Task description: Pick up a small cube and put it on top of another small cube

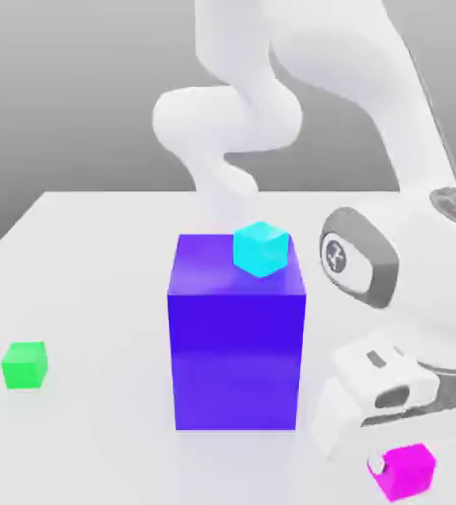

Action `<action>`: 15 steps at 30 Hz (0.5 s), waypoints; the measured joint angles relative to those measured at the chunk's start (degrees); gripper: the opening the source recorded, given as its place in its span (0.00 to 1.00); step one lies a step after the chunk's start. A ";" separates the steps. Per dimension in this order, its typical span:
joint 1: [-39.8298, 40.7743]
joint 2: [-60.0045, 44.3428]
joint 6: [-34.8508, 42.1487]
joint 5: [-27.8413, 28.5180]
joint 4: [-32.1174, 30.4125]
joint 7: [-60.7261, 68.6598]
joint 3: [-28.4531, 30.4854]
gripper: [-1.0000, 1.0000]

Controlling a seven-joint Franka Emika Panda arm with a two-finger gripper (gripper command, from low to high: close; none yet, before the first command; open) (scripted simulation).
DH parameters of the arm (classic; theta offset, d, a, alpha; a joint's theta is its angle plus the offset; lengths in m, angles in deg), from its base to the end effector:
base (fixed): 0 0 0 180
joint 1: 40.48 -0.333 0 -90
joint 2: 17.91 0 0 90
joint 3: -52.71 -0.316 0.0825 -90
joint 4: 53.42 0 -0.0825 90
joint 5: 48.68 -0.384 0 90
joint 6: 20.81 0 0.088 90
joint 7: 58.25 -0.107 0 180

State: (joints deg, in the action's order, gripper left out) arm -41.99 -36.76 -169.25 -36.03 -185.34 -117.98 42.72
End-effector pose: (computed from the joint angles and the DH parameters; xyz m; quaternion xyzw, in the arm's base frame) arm 0.5117 0.1109 0.2027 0.9456 -0.3238 0.0038 0.0317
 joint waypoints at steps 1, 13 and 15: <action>1.48 1.18 -0.31 -0.59 -1.39 -0.08 1.18 0.00; 30.30 17.33 -5.06 -9.31 -20.38 -1.03 20.44 0.00; 36.49 15.20 -8.32 -13.80 -21.31 1.23 22.48 0.00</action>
State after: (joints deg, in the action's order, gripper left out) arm -5.50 -21.56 -177.56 -49.83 -206.66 -116.75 65.19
